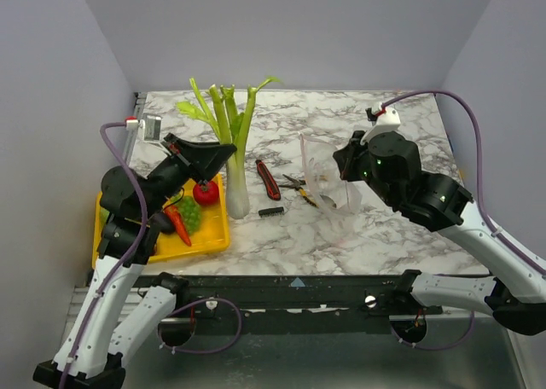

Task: Place the food in the zip-top bag and seal the zipper
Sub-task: Pick up the fake vegetable from the bin, then place the fake vegetable in the zipper food storage bag.

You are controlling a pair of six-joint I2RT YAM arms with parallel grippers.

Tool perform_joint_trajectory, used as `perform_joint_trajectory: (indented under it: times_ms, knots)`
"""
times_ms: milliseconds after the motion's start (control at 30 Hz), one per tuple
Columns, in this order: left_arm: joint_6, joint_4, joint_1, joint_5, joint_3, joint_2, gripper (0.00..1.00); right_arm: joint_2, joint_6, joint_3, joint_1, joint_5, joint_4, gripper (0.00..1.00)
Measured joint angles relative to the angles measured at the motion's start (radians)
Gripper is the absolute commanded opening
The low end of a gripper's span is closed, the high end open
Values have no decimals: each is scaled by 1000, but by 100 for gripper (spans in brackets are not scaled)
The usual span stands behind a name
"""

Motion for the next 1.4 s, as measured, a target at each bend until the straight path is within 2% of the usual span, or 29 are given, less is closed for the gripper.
perform_joint_trajectory:
  times_ms: [267,400,500,700,833,1067,1167,1400]
  knots:
    - [163,415,-204,100,-26,-14,0,0,29,12,0,-15,12,1]
    - [199,679,-271,101,-118,0,0,0,46,13,0,-27,18,1]
    - [190,842,-302,97,-164,53,0,0,61,13,0,-31,22,1]
    - [81,1194,-367,92,-164,267,0,0,86,13,0,-37,22,1]
    - [54,1295,-415,92,-133,352,0,0,99,13,0,-38,22,1]
    - [86,1436,-464,59,-122,410,0,0,121,13,0,-45,28,1]
    - [86,1513,-476,38,-122,501,0,0,129,13,0,-55,43,1]
    - [158,1521,-518,-12,-122,672,0,0,142,13,0,-64,57,1]
